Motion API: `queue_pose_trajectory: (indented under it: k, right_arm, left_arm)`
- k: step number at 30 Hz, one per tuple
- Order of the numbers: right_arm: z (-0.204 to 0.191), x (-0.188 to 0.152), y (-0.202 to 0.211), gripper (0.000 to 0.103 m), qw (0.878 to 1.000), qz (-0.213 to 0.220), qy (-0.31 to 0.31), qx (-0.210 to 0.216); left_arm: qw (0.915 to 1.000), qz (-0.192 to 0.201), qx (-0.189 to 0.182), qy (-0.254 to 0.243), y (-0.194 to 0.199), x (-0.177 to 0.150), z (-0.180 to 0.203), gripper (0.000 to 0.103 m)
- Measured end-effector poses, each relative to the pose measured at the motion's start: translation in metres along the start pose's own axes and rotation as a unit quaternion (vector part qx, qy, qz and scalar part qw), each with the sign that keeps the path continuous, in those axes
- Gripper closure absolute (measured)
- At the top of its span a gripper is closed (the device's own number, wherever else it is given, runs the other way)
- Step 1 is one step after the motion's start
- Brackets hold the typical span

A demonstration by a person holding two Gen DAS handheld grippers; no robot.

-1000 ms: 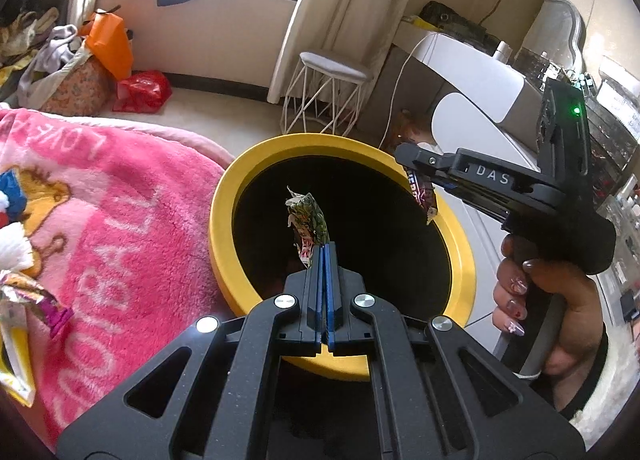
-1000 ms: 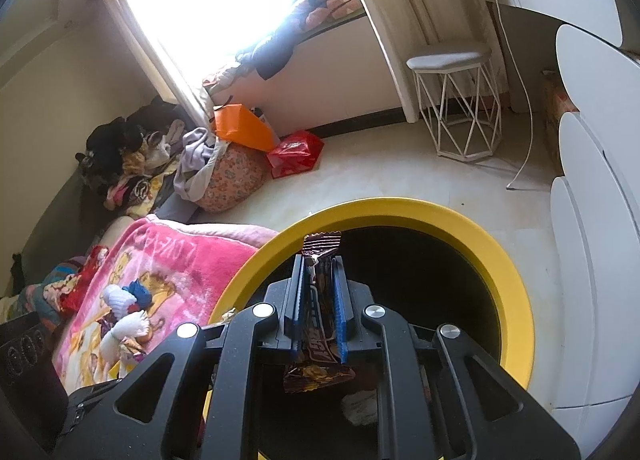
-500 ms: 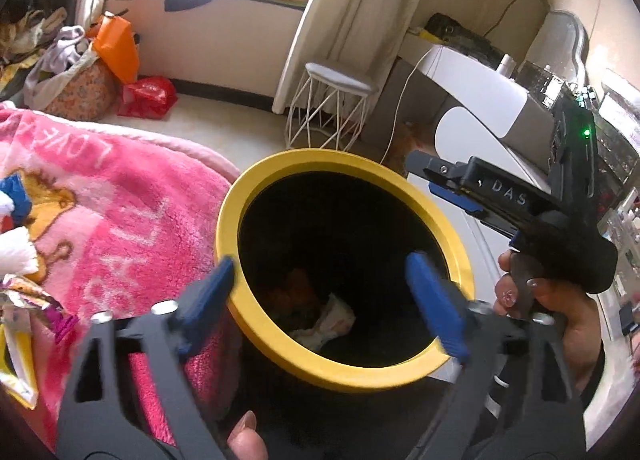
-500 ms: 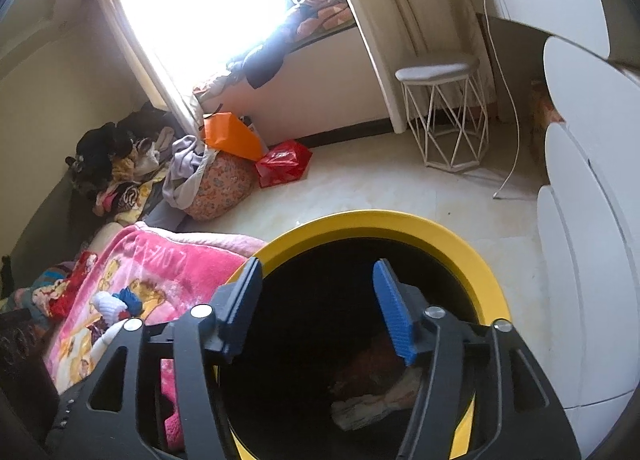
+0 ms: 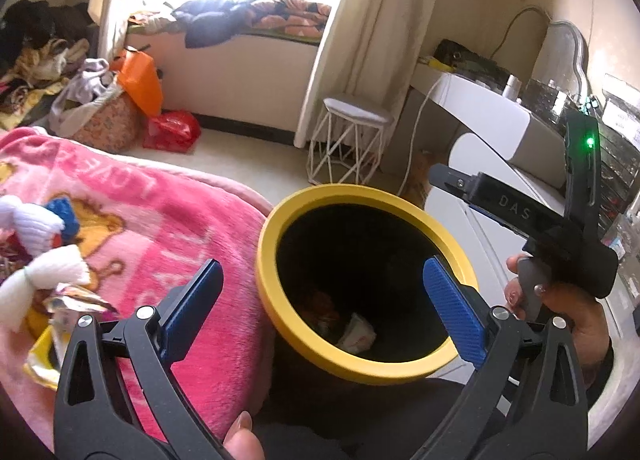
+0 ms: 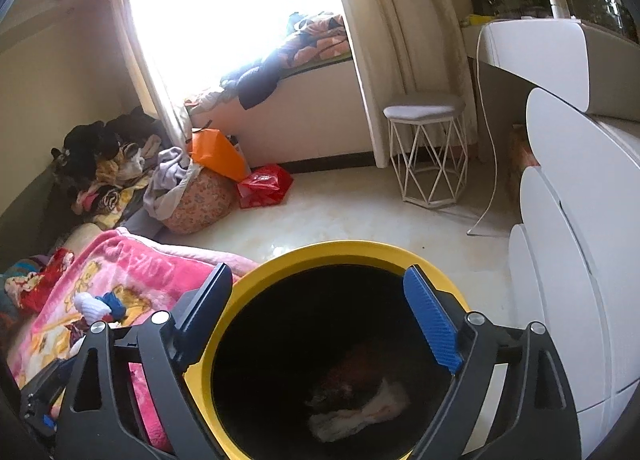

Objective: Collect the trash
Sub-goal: 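Move both open tools back over the blanket toward the remaining trash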

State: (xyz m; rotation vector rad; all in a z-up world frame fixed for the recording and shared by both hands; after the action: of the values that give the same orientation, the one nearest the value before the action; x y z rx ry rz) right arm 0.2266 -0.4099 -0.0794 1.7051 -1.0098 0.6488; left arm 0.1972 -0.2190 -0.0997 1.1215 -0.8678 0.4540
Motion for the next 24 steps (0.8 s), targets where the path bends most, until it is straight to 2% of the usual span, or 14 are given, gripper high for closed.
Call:
queue_pose_trajectory:
  k: [9, 24]
  right_arm:
    - [-0.024, 0.001, 0.008, 0.014, 1.000, 0.007, 0.012, 0.013]
    - [-0.089, -0.005, 0.018, 0.013, 0.996, 0.004, 0.062, 0.056]
  left_arm:
    - [0.9991, 0.022, 0.033, 0.018, 0.020, 0.004, -0.030, 0.011]
    - [0.9951, 0.059, 0.071, 0.035, 0.056, 0.012, -0.073, 0.011]
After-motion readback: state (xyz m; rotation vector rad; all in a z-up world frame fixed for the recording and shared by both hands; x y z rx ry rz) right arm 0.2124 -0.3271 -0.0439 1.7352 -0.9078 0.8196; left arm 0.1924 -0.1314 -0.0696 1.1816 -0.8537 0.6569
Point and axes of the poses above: each gripper's, at about its wrist camera, not at the fingertips, and y roughly against the way its jaws point, z to its right, x to its top, the point moved 10 cm from there along -y, roughly the way its jaws point, and after that the axes turned 6 degrees about x, right-handed, at the moved point
